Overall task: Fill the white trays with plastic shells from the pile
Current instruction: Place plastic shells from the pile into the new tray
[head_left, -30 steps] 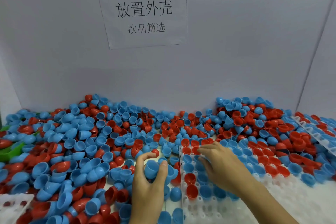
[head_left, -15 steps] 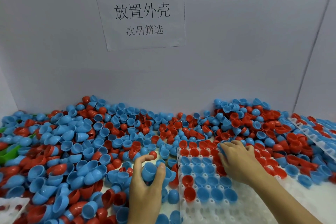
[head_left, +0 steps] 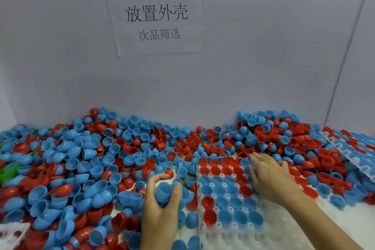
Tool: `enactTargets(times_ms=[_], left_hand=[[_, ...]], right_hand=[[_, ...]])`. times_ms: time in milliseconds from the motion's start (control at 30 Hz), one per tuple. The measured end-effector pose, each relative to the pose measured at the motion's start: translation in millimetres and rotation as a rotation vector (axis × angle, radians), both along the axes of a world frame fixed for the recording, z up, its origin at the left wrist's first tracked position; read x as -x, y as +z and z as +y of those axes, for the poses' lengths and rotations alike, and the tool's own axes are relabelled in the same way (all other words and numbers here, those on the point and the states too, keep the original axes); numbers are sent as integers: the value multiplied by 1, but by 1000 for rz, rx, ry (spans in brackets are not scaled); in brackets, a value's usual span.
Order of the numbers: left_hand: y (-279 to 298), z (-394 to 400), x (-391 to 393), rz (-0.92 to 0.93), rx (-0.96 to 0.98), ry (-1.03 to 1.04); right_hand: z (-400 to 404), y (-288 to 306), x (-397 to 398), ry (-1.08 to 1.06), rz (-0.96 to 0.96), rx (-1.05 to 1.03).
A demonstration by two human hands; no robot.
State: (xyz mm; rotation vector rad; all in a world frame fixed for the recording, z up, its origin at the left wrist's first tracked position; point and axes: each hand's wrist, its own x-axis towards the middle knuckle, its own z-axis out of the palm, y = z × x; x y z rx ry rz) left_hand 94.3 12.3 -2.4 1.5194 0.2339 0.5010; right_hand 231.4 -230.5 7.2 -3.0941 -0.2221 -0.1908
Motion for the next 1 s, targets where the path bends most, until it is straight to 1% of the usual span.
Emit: enactTargets(times_ms=[100, 200, 300, 433, 633, 767, 833, 1000], left_hand=[[0, -1, 0, 3, 3, 4], [0, -1, 0, 4, -3, 8], [0, -1, 0, 4, 1, 16], [0, -1, 0, 0, 10, 18], [1, -1, -1, -20, 16, 14], [1, -1, -1, -14, 18, 7], [0, -1, 0, -13, 18, 7], [0, 0, 0, -17, 13, 0]], right_hand=[[-15, -1, -7, -47, 56, -28], [-22, -4, -6, -49, 70, -3], [-20, -7, -6, -43, 80, 20], [-17, -5, -3, -49, 106, -13], [-17, -1, -3, -45, 109, -10], [-15, -2, -3, -45, 159, 16], [-14, -2, -2, -42, 155, 32], [-5, 2, -1, -31, 66, 31]])
